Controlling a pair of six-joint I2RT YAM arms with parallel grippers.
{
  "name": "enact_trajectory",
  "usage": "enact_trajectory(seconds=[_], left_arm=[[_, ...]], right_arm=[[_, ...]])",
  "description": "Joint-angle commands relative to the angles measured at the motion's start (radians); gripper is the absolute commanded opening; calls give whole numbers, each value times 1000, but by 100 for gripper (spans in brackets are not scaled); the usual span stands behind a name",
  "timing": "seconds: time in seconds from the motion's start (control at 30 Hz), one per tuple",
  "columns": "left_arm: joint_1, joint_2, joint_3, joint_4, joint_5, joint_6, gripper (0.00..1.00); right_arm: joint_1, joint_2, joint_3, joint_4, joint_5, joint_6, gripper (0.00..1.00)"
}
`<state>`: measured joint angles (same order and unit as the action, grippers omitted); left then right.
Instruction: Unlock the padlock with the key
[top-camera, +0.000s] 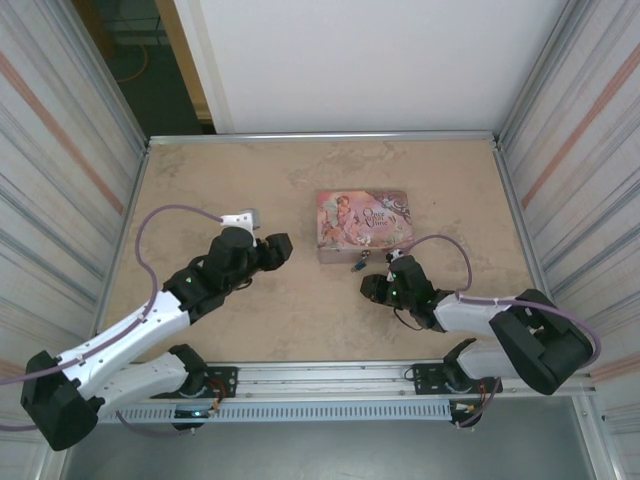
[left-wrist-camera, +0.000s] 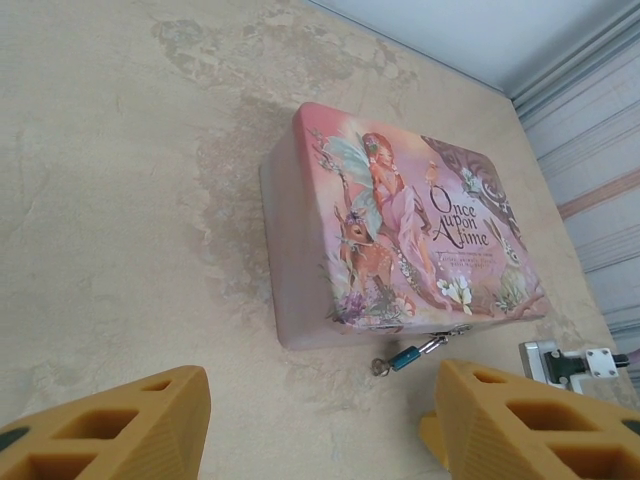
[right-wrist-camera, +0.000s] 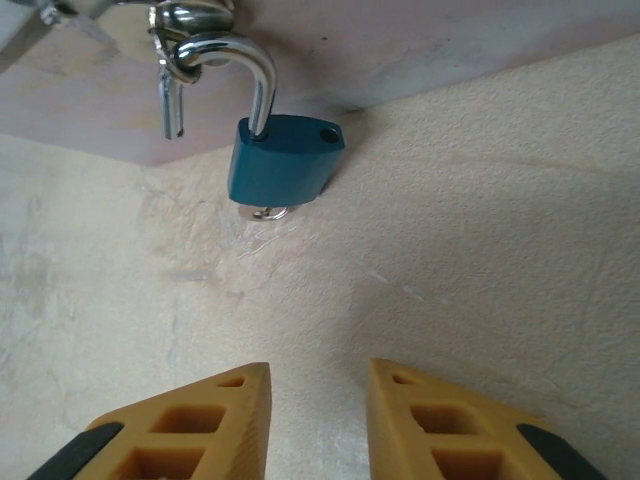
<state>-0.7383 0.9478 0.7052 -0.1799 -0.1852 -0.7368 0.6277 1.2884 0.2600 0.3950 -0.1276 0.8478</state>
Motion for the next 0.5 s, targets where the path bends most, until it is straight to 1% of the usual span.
enact_trajectory(seconds=[0.0, 0.13, 0.3, 0.47], left_arm=[[16, -36, 1, -21, -25, 0, 62], [34, -50, -9, -29, -14, -1, 64], [67, -43, -13, -22, 37, 2, 69], [133, -9, -14, -3, 150, 1, 73]], right_arm=[[-5, -32, 17, -80, 28, -23, 33], [-5, -74, 32, -139, 46, -48, 39], [-12, -134, 41, -193, 69, -70, 49], [-37, -187, 46, -215, 76, -74, 66]])
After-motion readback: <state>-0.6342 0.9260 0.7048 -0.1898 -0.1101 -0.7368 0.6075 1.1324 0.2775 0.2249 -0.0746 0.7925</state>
